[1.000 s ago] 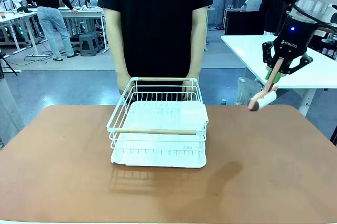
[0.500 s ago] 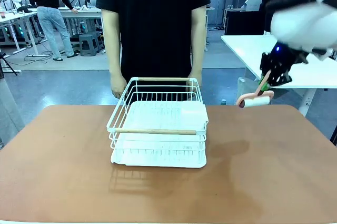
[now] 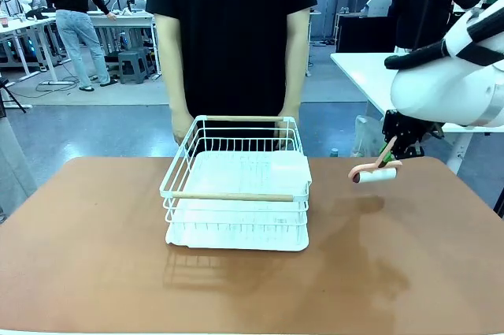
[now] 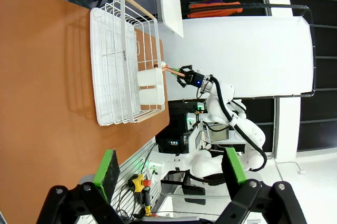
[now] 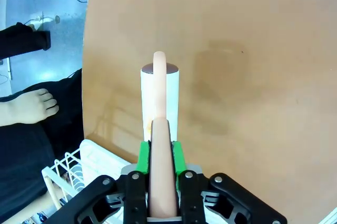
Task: Clean the table.
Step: Place the Lint Roller down when the Dish drying rack is positioned in the middle of the table.
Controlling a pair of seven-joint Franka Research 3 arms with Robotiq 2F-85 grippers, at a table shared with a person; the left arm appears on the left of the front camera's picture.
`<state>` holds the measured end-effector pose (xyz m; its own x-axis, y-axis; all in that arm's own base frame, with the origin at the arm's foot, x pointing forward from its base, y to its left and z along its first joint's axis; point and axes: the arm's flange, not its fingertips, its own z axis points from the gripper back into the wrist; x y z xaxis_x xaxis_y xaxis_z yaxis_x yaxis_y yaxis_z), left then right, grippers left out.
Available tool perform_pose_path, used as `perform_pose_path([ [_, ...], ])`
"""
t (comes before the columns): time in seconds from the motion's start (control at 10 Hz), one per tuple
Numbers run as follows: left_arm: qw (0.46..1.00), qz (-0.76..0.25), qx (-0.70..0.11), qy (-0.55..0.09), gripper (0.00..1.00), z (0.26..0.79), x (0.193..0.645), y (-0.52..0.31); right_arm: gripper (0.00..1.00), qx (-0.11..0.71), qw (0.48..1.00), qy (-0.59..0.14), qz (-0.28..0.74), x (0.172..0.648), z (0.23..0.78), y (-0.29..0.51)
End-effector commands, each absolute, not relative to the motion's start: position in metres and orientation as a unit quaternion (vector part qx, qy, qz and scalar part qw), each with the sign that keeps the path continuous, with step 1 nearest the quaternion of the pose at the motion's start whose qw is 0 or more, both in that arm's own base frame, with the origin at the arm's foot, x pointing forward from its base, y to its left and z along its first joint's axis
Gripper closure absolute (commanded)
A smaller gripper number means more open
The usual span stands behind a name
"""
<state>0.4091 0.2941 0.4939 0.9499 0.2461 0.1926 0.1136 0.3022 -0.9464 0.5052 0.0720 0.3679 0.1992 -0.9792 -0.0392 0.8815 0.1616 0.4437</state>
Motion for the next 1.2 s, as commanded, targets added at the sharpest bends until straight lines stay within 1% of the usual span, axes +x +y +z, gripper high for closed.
perform_pose_path([
  [0.0,0.784,0.039,-0.599,-0.158,0.00,0.496,0.406,0.295,0.79,0.194,0.732,-0.140,-0.638,0.518,0.358,0.079],
  [0.3,0.784,0.039,-0.599,-0.158,0.00,0.496,0.406,0.295,0.79,0.194,0.712,-0.141,-0.660,0.528,0.344,0.075],
  [0.6,0.784,0.039,-0.599,-0.158,0.00,0.496,0.406,0.295,0.79,0.186,0.708,-0.136,-0.668,0.527,0.338,0.072],
  [0.7,0.784,0.039,-0.599,-0.158,0.00,0.496,0.406,0.295,0.63,0.187,0.707,-0.135,-0.669,0.526,0.338,0.072],
  [1.0,0.784,0.039,-0.599,-0.158,0.00,0.496,0.406,0.295,0.00,0.180,0.711,-0.132,-0.666,0.516,0.340,0.073],
  [1.1,0.784,0.039,-0.599,-0.158,0.00,0.496,0.406,0.295,0.00,0.175,0.709,-0.128,-0.670,0.511,0.343,0.073],
])
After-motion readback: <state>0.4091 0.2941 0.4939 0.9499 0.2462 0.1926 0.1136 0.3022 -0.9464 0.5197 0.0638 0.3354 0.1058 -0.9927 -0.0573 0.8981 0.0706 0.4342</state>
